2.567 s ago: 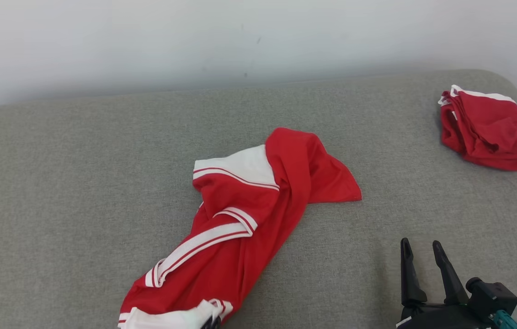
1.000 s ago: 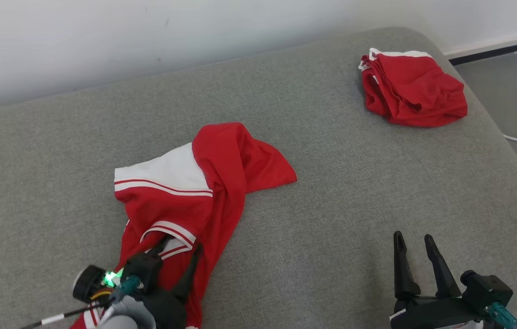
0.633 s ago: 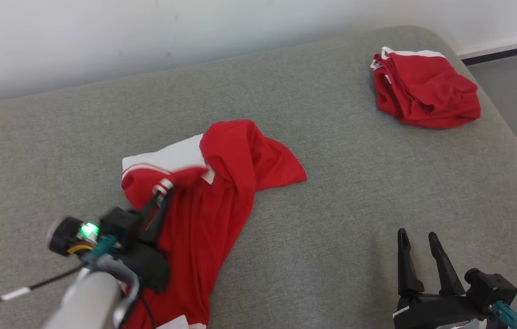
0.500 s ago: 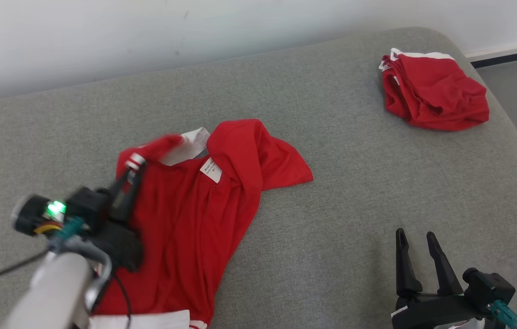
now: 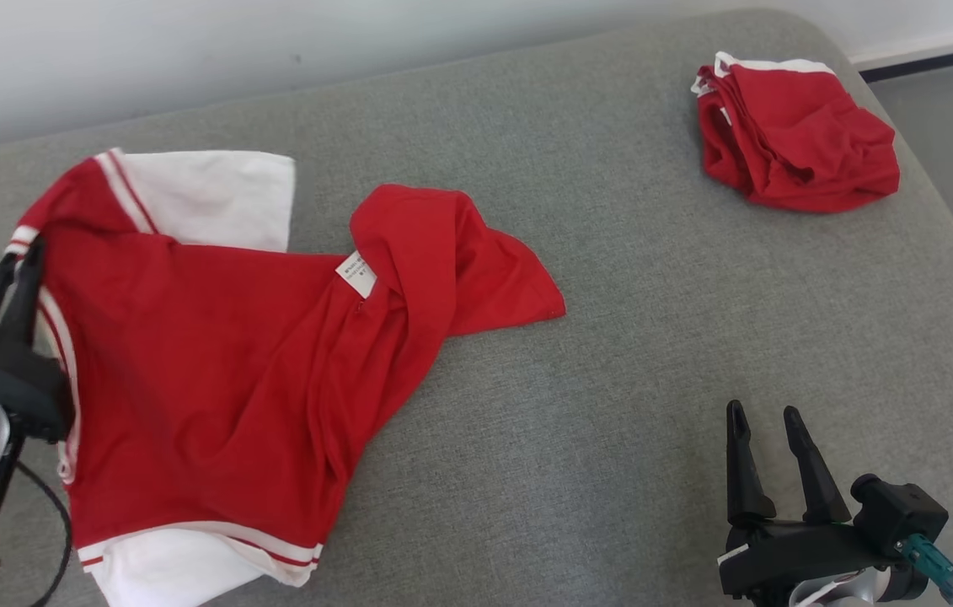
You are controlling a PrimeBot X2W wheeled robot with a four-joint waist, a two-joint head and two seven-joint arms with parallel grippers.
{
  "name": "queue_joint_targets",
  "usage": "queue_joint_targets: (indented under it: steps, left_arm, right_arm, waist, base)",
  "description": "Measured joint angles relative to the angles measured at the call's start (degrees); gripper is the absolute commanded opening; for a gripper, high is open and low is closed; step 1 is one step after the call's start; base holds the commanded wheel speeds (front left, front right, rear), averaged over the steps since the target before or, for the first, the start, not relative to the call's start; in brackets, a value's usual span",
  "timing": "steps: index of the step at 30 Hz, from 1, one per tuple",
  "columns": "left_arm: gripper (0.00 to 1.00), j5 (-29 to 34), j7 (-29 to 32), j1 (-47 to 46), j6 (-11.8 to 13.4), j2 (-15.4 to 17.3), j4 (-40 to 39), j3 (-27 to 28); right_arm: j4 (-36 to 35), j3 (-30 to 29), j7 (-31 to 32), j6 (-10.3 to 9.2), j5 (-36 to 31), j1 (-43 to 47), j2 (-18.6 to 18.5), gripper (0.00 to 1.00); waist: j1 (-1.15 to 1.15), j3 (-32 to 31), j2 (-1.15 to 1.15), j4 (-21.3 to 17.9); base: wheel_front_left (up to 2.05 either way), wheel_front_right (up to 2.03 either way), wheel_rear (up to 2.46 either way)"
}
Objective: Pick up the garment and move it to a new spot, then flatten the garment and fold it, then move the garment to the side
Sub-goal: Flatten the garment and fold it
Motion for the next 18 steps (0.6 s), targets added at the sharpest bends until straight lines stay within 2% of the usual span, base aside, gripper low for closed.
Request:
queue_joint_targets:
  steps: [3, 4, 5, 6, 11, 18]
  left_arm:
    - [0.0, -0.4, -0.1, -0.5, 0.1, 0.4, 4.1, 0.1]
    - [0.45, -0.5, -0.6, -0.7, 0.3, 0.2, 4.9, 0.2]
    - [0.85, -0.5, -1.0, -0.9, 0.3, 0.0, 5.7, 0.1]
    - [1.0, -0.4, -1.6, -1.1, 0.3, -0.4, 6.2, -0.1]
    - [1.0, -0.8, -4.0, -1.3, 0.3, -2.1, 7.3, 0.3]
    - [1.0, -1.3, -4.9, 1.7, 1.5, -3.0, 4.0, 2.2]
  right_arm:
    - [0.0, 0.0, 0.0, 0.0, 0.0, -0.1, 0.0, 1.0]
    - [0.0, -0.1, 0.0, 0.0, 0.0, -0.1, 0.0, 1.0]
    - [0.1, -0.2, 0.0, 0.0, -0.1, -0.1, 0.0, 1.0]
    - [0.2, -0.4, 0.0, 0.0, -0.2, -0.1, 0.0, 1.0]
    - [0.3, -0.9, 0.0, 0.0, -1.2, 0.1, 0.0, 1.0]
    - [0.4, -1.4, 0.0, 0.0, -1.9, 1.2, 0.0, 1.0]
  waist:
    - [0.0, 0.7, 0.0, -0.5]
    - [0.0, 0.8, 0.0, -0.7]
    - [0.0, 0.9, 0.0, -0.7]
    - [0.0, 0.8, 0.0, -0.7]
    - [0.0, -0.3, 0.0, 0.2]
    - [0.0, -3.3, -0.01, 2.2]
  base:
    - [0.0, 0.0, 0.0]
    - [0.0, 0.0, 0.0]
    - [0.0, 0.0, 0.0]
    - [0.0, 0.0, 0.0]
    - [0.0, 0.0, 0.0]
    - [0.0, 0.0, 0.0]
